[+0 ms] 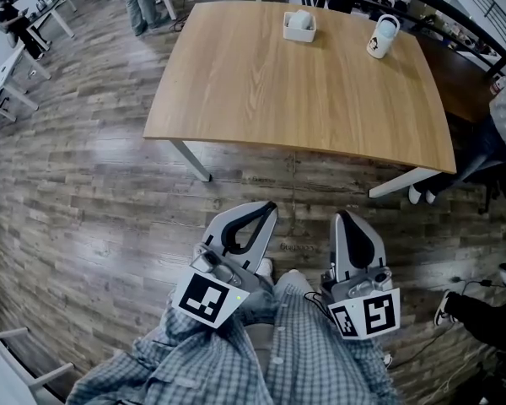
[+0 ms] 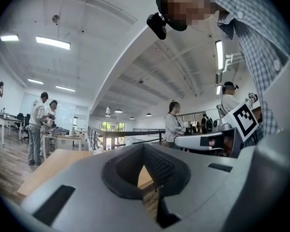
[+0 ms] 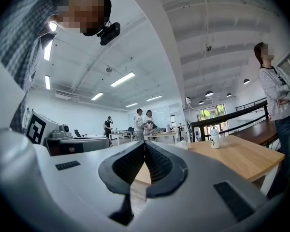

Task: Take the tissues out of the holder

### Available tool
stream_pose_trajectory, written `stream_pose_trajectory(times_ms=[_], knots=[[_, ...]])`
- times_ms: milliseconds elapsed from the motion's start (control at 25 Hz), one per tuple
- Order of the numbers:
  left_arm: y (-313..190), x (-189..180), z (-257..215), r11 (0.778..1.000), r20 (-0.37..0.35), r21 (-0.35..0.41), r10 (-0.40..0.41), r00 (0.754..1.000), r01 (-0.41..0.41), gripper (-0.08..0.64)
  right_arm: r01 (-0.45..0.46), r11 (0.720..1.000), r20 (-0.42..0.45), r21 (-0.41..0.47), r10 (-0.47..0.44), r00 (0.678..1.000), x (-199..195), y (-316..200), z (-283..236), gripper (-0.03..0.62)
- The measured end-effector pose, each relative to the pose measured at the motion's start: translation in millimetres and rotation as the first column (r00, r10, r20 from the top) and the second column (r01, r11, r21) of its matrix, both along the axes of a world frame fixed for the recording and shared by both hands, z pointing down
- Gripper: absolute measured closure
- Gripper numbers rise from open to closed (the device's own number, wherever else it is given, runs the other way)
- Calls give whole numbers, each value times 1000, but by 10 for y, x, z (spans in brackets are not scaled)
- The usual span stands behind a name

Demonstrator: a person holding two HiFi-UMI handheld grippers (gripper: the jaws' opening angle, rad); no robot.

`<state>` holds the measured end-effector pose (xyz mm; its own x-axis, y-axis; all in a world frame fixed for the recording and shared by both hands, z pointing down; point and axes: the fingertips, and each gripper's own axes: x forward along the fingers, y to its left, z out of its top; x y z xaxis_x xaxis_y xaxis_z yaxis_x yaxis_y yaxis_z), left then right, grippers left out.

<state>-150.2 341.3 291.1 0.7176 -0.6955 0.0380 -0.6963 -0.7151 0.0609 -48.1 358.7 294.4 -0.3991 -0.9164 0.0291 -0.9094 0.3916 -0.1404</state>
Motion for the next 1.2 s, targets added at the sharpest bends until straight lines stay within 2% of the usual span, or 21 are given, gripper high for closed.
stream_pose_trajectory(times_ms=[200, 480, 920, 1040, 1200], knots=[[-12, -98, -26, 1000, 1, 9, -5, 1000, 5, 554, -6, 1000, 2, 1, 6, 1000, -62, -32, 24, 581], [-29, -199, -66, 1000, -34, 11, -12, 999, 13, 554, -3, 1000, -19, 15, 3, 1000, -135, -8, -34, 581], [-117, -195, -55, 999, -33, 9, -47, 998, 47, 554, -33, 999, -44, 17, 33, 998, 54, -107, -35, 581], [-185, -197, -14, 998, -20, 2, -60, 998, 60, 554, -18, 1000, -43, 17, 18, 999, 57, -188, -19, 581], [-309, -193, 23, 994, -50, -31, -105, 993, 104, 554, 18, 1000, -73, 5, -17, 997, 64, -275, 48, 581]])
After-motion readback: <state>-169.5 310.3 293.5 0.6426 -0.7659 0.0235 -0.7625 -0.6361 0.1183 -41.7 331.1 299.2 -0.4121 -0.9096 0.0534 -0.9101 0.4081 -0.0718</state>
